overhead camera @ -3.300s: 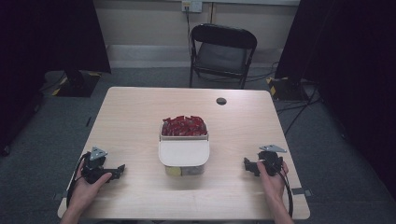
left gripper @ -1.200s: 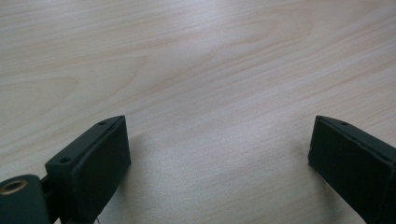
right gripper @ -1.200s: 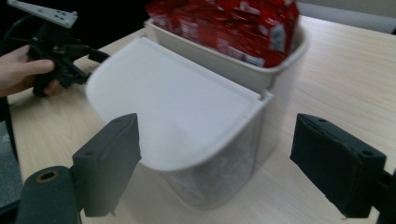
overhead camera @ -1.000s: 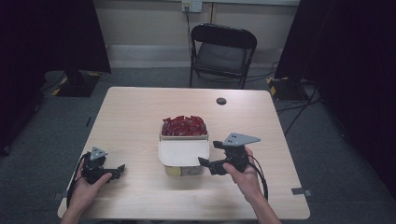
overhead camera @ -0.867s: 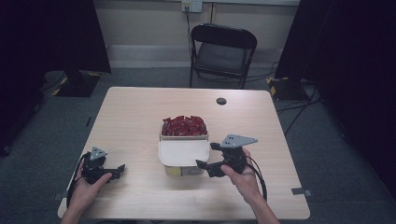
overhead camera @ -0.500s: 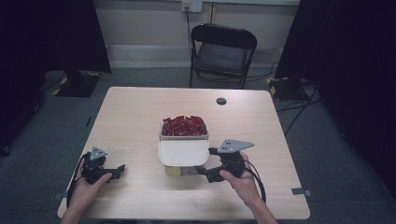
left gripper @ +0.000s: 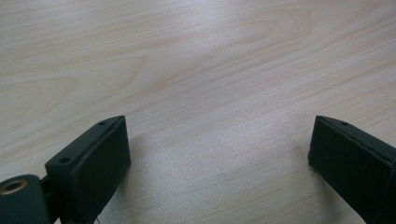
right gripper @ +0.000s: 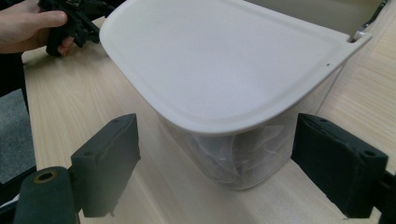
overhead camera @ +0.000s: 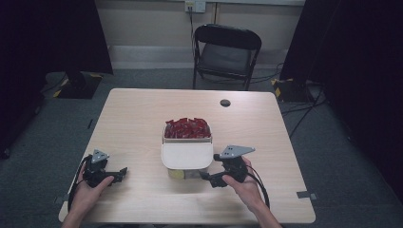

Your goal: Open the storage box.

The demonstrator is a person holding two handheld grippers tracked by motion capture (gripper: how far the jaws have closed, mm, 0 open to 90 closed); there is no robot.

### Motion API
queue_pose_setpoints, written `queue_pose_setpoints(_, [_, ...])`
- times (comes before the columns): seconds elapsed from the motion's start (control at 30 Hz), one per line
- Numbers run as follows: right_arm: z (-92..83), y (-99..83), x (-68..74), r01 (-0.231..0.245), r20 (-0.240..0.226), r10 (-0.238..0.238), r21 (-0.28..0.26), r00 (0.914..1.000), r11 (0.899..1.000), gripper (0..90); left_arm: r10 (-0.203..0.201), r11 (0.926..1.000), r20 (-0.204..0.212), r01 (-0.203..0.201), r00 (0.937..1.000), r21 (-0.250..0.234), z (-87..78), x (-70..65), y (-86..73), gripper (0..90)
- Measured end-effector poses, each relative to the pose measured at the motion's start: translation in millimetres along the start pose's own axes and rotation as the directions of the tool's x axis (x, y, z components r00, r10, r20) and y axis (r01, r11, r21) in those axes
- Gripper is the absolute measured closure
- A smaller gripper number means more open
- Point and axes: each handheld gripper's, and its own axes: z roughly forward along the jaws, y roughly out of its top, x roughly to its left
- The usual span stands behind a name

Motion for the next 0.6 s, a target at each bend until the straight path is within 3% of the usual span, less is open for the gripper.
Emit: queue_pose_setpoints(0.6, [7.1, 0.2, -6.2, -0.017, 0.029, 0.017, -0.005, 0.9994, 1.000, 13.7, -0.002, 1.0000, 0.001, 0.002, 1.0000, -0.002, 0.2, -0.1, 0.0, 4.9])
